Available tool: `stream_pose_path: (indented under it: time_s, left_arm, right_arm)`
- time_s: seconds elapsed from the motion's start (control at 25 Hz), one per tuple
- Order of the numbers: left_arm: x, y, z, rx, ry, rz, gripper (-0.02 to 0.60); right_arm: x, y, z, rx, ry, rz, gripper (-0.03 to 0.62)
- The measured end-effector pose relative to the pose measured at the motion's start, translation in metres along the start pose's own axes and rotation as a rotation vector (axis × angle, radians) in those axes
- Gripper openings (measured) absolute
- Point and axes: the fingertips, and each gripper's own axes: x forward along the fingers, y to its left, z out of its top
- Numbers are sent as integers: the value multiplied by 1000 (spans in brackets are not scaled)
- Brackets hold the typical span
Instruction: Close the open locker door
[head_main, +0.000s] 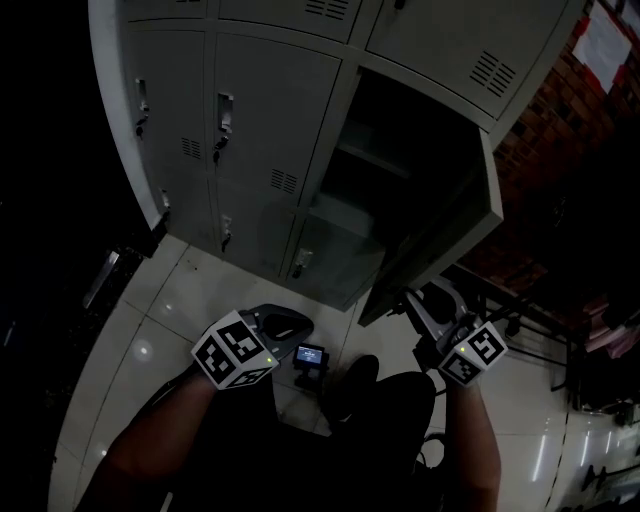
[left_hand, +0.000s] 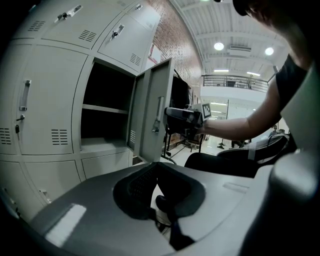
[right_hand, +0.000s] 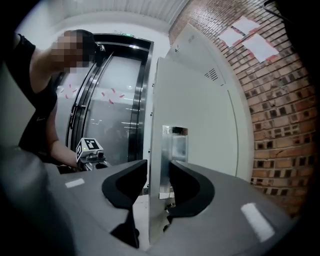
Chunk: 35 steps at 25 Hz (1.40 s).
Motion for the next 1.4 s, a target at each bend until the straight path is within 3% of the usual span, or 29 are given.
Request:
stream_pose_path:
  time_s: [0.32,0.68,1.4]
  left_arm:
    - [3,-11,-2,25,23,-17,12]
    - [-4,-5,1,-8,5,-9,12]
    - [-26,9,5,-70,-50,20,12]
  right_arm:
    - [75,12,6,30,-26,19,146]
    - [154,-6,12,39,-29,-71,146]
    - [268,-108,16,21,72,-388,135]
